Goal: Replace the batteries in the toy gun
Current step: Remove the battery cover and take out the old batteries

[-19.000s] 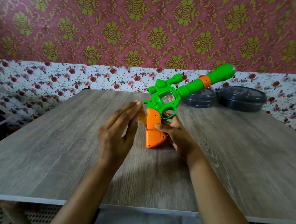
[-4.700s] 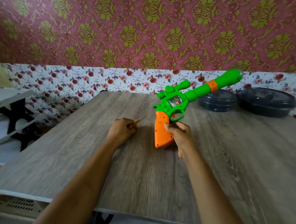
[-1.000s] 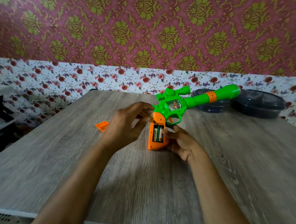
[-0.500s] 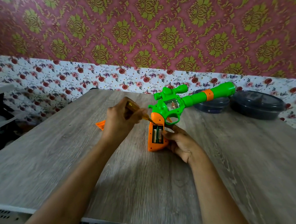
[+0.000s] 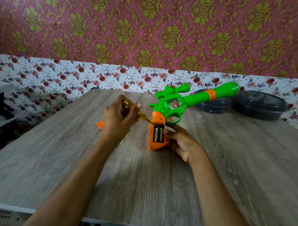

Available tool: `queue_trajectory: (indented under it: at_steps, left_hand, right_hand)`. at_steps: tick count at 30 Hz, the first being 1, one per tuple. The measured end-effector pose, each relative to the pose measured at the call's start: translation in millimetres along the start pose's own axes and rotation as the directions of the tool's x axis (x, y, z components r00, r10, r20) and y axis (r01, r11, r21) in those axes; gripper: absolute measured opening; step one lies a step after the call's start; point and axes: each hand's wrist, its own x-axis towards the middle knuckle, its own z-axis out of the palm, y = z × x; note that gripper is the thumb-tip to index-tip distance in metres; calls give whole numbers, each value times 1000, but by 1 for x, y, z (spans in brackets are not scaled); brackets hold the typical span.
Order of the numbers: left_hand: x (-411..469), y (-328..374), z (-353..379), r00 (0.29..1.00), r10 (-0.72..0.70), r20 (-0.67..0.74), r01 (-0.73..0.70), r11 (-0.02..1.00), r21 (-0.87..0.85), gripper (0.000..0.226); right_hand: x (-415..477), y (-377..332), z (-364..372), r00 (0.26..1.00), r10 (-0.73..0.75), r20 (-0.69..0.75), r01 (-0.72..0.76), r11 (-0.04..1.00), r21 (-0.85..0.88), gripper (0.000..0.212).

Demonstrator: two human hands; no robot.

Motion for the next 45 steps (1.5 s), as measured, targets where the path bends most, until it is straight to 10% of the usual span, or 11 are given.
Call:
queue_trajectory:
  at_steps: [25, 32, 35, 40, 45]
  left_hand:
    - [-44, 18, 5, 761, 543, 355, -622, 766, 162, 17]
    - [-58, 6, 9, 443, 713, 544, -895, 387, 221, 21]
    - [-56, 7, 9, 512, 714, 478, -857, 461, 231, 13]
    - [-51, 15, 7, 896, 445, 16, -444, 892, 79, 10]
    - [-47, 14, 7, 949, 315, -16, -314, 948, 42, 13]
  right_hand:
    - [4, 2, -1, 999, -18, -29, 16, 997, -71, 28]
    - [9, 1, 2, 989, 1, -147, 13, 996, 93, 17]
    - [8, 0, 0, 993, 14, -119, 0, 993, 117, 17]
    - [9, 1, -3, 996, 30, -88, -27, 999, 37, 16]
    - [5, 2, -2, 998, -19, -54, 15, 997, -73, 13]
